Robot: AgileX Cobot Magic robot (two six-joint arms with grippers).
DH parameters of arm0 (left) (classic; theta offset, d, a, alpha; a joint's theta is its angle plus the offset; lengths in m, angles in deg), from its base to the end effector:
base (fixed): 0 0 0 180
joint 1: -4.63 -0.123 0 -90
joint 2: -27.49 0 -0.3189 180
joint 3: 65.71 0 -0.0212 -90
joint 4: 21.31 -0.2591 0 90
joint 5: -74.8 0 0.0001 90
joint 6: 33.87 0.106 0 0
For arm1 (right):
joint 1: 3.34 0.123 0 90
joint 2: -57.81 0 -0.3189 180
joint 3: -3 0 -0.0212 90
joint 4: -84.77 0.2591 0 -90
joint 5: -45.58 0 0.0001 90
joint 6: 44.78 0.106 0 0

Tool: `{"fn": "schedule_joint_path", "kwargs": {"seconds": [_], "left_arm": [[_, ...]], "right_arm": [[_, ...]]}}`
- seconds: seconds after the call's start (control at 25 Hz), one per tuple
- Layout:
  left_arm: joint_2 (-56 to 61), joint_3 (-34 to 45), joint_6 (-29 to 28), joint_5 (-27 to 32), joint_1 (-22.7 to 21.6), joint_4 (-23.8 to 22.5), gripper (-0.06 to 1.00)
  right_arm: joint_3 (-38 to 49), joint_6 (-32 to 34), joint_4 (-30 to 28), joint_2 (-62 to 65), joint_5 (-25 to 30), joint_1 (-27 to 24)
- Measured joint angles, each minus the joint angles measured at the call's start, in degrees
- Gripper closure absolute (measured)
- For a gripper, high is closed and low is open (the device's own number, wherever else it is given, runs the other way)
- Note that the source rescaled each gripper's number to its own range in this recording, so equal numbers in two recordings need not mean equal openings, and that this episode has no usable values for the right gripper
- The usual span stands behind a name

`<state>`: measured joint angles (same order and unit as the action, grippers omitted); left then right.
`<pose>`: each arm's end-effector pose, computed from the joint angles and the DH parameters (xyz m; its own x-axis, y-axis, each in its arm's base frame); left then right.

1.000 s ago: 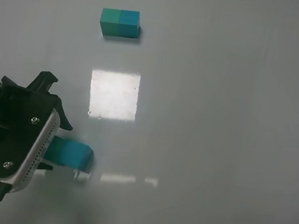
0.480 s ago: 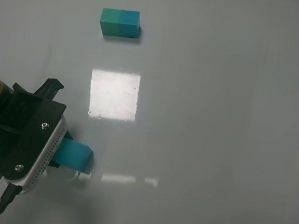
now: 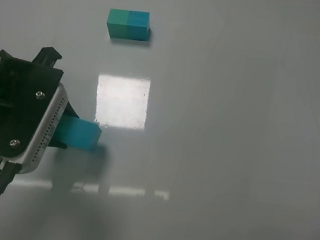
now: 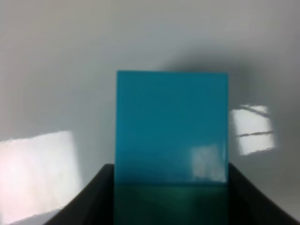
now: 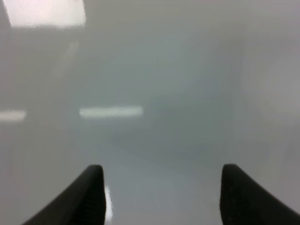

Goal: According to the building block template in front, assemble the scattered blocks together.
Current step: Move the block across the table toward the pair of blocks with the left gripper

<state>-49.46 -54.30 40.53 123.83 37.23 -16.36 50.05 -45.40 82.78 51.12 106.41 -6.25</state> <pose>0.2137 -0.1449 0.3845 0.3440 0.9009 -0.2645 0.7715 -0.1107 0.6265 -0.0241 -0.0020 0.2864 -0.4170 -0.0066 -0.9089 0.0667 0.9971 -0.0378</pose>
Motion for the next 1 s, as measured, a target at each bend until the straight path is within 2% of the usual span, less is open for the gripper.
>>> {"fn": "schedule_joint_path", "kwargs": {"seconds": [0.2,0.56,1.0], "left_arm": [[-1.62,-3.39,-1.71,-3.22,-1.78,-0.34,0.92],[-10.11,-10.95,-7.58,-5.81,-2.83,4.2,0.92],[-13.59,-13.13,-7.06,-5.96,-3.03,4.36,0.92]], "right_arm": [[0.0,0.0,0.0,0.0,0.0,0.0],[0.0,0.0,0.0,0.0,0.0,0.0],[0.0,0.0,0.0,0.0,0.0,0.0]]}}
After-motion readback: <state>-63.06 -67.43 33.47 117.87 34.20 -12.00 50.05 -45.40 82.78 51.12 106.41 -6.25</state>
